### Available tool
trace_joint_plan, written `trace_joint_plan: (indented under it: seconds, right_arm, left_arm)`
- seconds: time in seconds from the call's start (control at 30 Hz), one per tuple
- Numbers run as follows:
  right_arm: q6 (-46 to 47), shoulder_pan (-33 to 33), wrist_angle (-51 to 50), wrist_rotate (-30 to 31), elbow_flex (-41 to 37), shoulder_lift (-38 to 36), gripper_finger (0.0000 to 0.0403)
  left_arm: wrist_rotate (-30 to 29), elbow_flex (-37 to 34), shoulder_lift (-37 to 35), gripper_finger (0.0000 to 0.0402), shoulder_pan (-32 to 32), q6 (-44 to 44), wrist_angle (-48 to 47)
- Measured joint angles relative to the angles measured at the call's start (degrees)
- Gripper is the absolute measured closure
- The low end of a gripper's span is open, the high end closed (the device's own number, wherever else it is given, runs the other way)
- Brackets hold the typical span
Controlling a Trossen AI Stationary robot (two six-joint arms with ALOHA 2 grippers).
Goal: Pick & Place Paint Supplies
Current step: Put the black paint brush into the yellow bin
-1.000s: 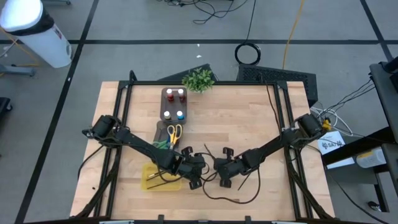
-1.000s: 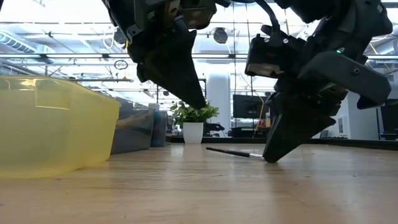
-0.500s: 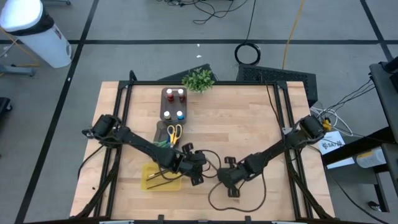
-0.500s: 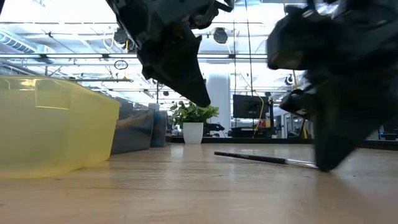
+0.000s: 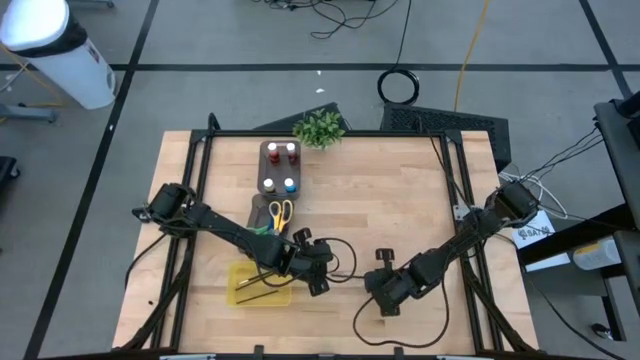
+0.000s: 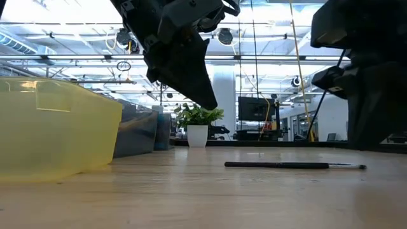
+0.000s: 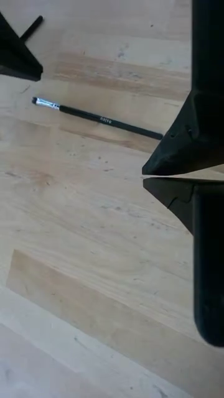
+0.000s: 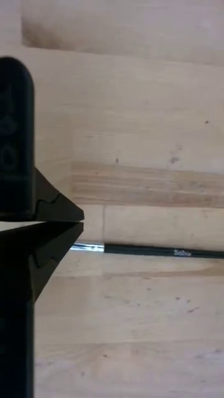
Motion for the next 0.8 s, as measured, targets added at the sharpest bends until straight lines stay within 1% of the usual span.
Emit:
trace_joint_plan:
  seconds: [0.17,0.3,0.5,0.63,0.8]
  right_arm:
    - [0.07,-0.03,-1.23,1.57,0.00,-0.02,0.0403]
    - [2.02,-0.82,-3.17,1.56,-0.47,0.28,0.0403]
    - [2.61,-1.52,-0.17,1.14,-3.58,0.24,0.0403]
    - [2.65,-2.11,3.31,-1.83,-5.57,-0.04,0.0403]
    - [3.04,-2.09,4.54,-1.77,-6.84,-0.13,0.0403]
  left_arm:
    - [-0.01,0.00,0.00,0.0371,0.02,0.00,0.00]
    - [-0.01,0.00,0.00,0.0371,0.02,0.00,0.00]
    - [-0.01,0.00,0.00,0.0371,0.02,0.02,0.02]
    - [-0.01,0.00,0.00,0.0371,0.03,0.00,0.02]
    - [-0.01,0.00,0.00,0.0371,0.02,0.00,0.04]
